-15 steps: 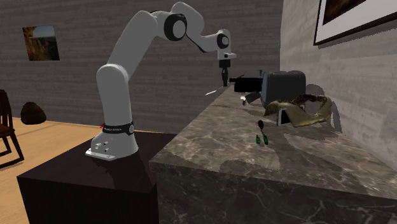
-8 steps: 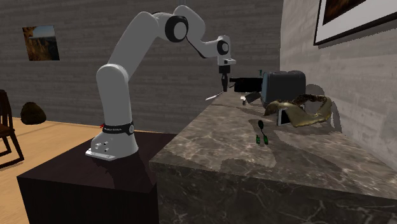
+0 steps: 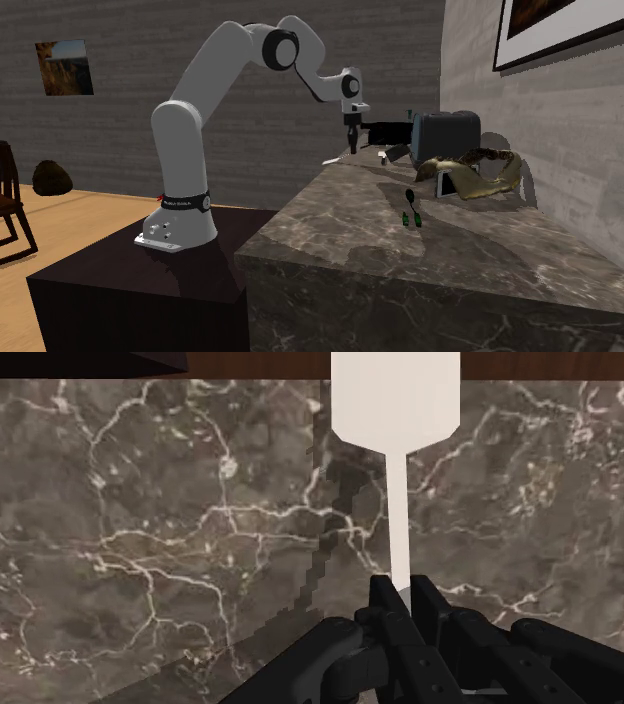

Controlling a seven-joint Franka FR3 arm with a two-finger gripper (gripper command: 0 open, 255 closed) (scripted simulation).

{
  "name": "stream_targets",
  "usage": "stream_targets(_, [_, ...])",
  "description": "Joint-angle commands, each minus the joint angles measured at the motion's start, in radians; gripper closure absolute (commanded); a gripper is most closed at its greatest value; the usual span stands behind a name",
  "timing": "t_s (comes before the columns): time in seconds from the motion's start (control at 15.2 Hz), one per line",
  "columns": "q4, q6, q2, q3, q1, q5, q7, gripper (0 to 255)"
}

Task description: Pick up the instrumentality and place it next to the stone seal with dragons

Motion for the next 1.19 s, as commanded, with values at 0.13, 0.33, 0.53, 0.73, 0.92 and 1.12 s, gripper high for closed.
stream_targets(0.13, [-0.020, 0.039, 0.020, -0.008, 0.002, -0.013, 0.009, 255])
stream_targets(0.33, [-0.025, 0.051, 0.028, -0.011, 0.003, -0.017, 0.012, 255])
stream_targets(0.53, [-0.025, 0.051, 0.028, -0.011, 0.003, -0.017, 0.012, 255])
stream_targets(0.73, [-0.025, 0.050, 0.027, -0.011, 0.003, -0.017, 0.012, 255])
stream_targets(0.92, [-0.025, 0.050, 0.027, -0.011, 0.003, -0.017, 0.012, 0])
stream_targets(1.12, [-0.025, 0.050, 0.027, -0.011, 0.003, -0.017, 0.012, 0])
